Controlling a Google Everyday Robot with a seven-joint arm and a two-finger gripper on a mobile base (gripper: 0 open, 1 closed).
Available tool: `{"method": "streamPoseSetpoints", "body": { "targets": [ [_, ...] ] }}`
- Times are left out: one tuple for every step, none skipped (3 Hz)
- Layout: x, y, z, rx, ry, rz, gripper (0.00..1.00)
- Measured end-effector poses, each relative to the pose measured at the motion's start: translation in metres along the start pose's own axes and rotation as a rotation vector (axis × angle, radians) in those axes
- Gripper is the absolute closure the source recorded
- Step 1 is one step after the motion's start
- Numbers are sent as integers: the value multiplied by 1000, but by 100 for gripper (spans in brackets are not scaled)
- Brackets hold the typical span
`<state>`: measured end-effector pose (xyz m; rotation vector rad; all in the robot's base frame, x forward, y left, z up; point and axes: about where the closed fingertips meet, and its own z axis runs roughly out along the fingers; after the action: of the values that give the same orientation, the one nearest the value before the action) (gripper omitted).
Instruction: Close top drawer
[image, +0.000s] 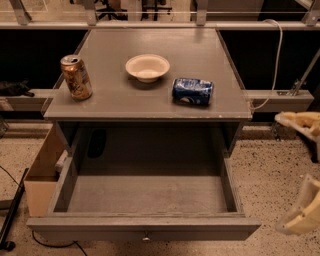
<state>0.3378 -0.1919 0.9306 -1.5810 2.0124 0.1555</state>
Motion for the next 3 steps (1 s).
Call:
{"method": "streamPoseSetpoints", "body": {
  "targets": [
    [7,23,33,-68,-89,-9,0],
    [15,47,72,-142,-113,-28,0],
    [27,68,92,-193,-78,-43,19]
  ]
}}
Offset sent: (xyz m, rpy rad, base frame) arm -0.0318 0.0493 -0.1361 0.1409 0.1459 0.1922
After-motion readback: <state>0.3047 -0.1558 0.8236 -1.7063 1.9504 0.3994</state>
